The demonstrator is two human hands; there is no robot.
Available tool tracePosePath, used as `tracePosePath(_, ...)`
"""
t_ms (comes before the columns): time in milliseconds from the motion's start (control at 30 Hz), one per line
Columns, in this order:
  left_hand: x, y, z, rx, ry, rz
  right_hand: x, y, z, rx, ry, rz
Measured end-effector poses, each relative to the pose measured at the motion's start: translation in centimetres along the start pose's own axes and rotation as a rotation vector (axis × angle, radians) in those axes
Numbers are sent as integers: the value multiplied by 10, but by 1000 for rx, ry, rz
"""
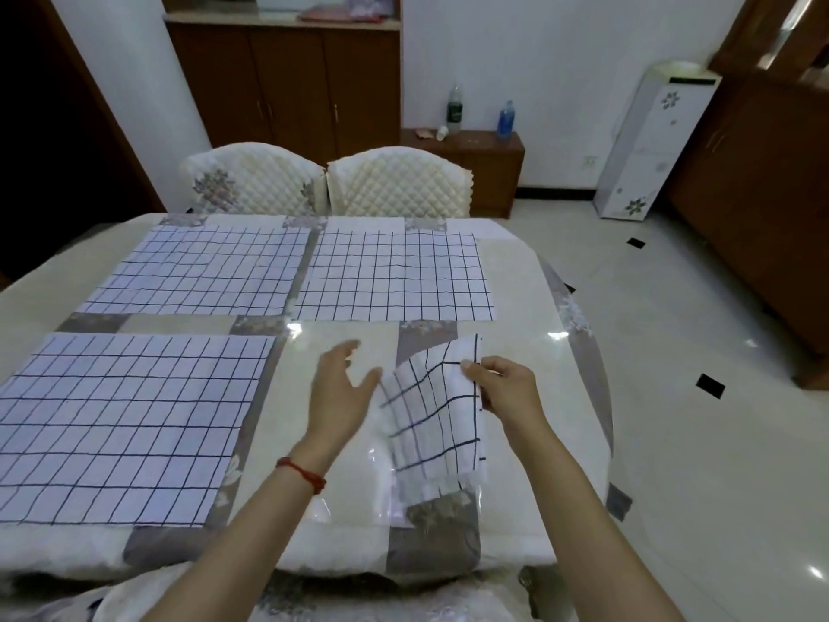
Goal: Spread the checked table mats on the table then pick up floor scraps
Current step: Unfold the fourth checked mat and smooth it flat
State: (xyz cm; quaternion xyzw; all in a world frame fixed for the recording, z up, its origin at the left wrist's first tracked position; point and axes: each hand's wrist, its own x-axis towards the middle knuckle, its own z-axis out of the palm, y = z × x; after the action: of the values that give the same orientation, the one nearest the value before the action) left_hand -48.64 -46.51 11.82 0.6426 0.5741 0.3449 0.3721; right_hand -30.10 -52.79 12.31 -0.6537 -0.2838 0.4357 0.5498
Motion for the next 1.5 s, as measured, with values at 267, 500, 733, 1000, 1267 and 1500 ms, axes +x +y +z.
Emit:
tracePosePath(267,-34,27,38,-207,-317,-52,-5,-3,15,-57,26,-85)
tracePosePath(500,-33,32,37,-307,-183,-118,-15,-5,14,-57,-54,-99)
tracePosePath(733,-24,29,31,-409,-140,-188,-19,-4,15,29,-143,-96)
tracePosePath(1000,-18,28,20,-478,-95,-200,-24,2,19,23,-225,-74)
tracePosePath(1267,-19,32,15,-531,-70,-211,-27,3,19,11,-235,-40)
tracePosePath(1500,-17,31,15,-537,-40,-205,-31,1,20,-68,-295,-5)
